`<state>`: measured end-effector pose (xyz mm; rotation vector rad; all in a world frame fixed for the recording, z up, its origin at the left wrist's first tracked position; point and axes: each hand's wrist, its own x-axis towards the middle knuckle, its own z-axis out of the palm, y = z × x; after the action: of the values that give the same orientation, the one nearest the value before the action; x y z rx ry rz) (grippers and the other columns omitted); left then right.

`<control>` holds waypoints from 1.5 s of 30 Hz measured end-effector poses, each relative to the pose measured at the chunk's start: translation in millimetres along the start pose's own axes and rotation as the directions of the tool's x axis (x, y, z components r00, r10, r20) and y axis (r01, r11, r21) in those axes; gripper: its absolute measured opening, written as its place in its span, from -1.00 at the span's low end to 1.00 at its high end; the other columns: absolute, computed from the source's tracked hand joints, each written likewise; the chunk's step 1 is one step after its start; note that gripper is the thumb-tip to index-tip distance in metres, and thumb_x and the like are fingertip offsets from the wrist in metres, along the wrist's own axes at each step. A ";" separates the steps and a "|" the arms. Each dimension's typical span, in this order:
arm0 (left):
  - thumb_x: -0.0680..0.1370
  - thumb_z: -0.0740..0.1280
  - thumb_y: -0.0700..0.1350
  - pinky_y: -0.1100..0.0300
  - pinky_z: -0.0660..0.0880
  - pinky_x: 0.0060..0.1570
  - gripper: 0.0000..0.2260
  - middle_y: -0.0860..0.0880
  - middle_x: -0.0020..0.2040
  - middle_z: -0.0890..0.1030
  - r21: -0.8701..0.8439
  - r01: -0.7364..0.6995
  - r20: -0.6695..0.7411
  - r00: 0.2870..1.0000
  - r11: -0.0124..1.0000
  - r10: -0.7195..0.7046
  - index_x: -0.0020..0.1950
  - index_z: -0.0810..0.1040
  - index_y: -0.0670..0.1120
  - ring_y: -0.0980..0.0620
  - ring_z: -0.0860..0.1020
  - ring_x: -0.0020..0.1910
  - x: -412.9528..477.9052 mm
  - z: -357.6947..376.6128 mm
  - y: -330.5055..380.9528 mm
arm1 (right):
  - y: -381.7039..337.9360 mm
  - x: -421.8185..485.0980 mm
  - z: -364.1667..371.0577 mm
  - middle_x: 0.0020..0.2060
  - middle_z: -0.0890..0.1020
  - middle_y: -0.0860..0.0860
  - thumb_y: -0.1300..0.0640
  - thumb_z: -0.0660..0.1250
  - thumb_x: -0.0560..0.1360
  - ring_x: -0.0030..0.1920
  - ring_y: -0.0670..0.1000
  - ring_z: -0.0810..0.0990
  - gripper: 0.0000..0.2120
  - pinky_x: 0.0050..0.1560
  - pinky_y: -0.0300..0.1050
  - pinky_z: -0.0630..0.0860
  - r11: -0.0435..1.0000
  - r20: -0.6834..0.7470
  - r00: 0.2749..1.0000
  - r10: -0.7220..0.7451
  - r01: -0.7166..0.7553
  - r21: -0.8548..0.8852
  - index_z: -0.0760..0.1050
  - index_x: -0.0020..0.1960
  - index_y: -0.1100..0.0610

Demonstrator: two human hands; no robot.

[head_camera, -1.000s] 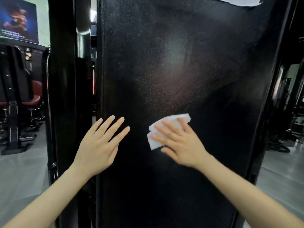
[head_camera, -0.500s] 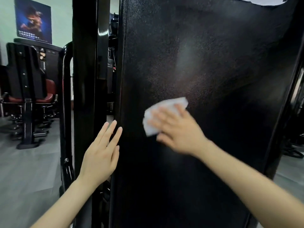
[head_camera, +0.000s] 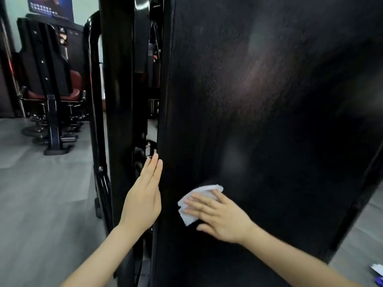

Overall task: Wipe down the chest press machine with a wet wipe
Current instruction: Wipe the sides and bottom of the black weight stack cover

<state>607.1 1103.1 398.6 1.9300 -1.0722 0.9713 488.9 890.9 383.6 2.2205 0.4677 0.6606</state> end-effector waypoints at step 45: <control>0.46 0.11 -0.24 0.01 0.11 0.44 -0.53 -0.14 0.43 0.33 0.211 -0.097 0.187 0.981 0.973 0.057 0.39 0.36 -0.23 -0.13 0.21 0.45 -124.8 65.4 15.6 | -119.3 -70.0 88.6 0.50 0.17 -0.04 -0.16 0.07 0.57 0.53 -0.01 0.01 -0.46 0.49 0.08 -0.10 0.986 -0.034 0.990 0.137 -0.133 0.098 0.23 0.49 0.01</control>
<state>564.2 1085.5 264.7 2.2041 -1.1919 1.0086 470.6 881.8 220.7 2.3485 0.3792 0.7703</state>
